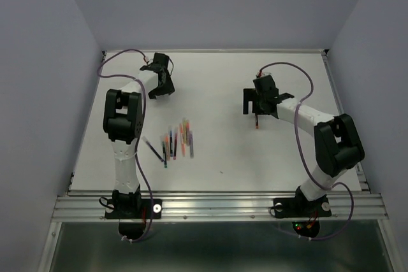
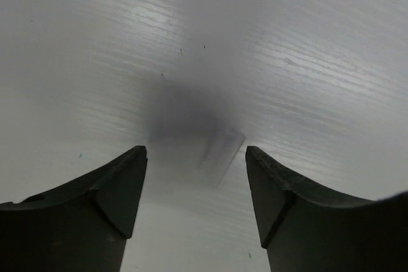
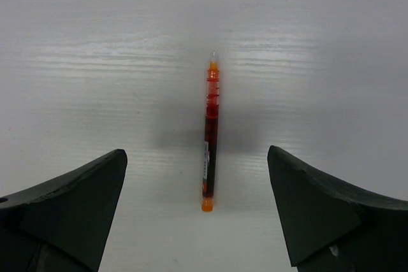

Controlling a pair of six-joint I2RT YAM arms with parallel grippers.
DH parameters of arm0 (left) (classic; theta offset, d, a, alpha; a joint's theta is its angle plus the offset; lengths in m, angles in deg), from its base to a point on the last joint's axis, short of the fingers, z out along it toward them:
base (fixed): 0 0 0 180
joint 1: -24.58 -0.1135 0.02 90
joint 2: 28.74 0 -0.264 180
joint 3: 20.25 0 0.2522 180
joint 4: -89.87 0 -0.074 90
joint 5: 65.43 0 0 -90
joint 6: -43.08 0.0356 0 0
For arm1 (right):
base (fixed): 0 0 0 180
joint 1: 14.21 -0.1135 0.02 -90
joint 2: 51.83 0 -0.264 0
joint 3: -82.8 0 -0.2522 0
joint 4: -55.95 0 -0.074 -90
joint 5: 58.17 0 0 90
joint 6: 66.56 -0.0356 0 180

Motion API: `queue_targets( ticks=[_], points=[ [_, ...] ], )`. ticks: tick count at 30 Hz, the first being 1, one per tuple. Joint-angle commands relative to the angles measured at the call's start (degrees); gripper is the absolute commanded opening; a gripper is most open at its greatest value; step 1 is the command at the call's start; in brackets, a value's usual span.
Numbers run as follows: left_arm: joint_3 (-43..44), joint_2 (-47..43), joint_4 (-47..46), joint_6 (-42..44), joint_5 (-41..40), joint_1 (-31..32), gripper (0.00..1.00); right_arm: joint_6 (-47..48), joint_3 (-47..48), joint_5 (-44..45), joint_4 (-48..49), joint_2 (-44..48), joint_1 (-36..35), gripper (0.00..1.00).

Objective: Open the pen caps

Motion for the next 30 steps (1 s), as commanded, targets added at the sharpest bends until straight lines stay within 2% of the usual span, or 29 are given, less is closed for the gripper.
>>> queue_targets(
  ticks=[1, 2, 5, 10, 14, 21, 30],
  points=[
    [0.4, -9.2, 0.4, 0.0, -0.4, -0.4, 0.77, 2.4, 3.0, -5.6, -0.7, 7.5, -0.4, 1.0],
    [-0.2, -12.1, 0.0, -0.2, -0.2, -0.4, 0.85, 3.1, 3.3, -6.5, -1.0, 8.5, -1.1, 1.0],
    [-5.2, -19.0, -3.4, -0.5, 1.7, -0.4, 0.99, 4.4, 4.1, -4.2, -2.3, 10.4, -7.4, 1.0],
    [-13.0, -28.4, -7.3, -2.4, 4.7, -0.3, 0.99, 2.3, 5.2, -3.5, -2.9, 8.8, -20.4, 1.0],
    [-20.0, -35.4, -10.1, -3.7, 5.0, -0.4, 0.99, -1.0, 8.7, 0.9, -3.1, 1.3, -28.6, 1.0],
    [-27.0, -40.8, -13.6, -4.0, 6.9, -0.4, 0.99, -3.7, 15.3, 4.7, -3.5, -8.4, -34.7, 1.0],
    [-28.4, -41.6, -14.1, -3.9, 7.1, -0.4, 0.99, -4.8, 19.6, 5.6, -6.3, -14.5, -38.3, 1.0]
  ],
)
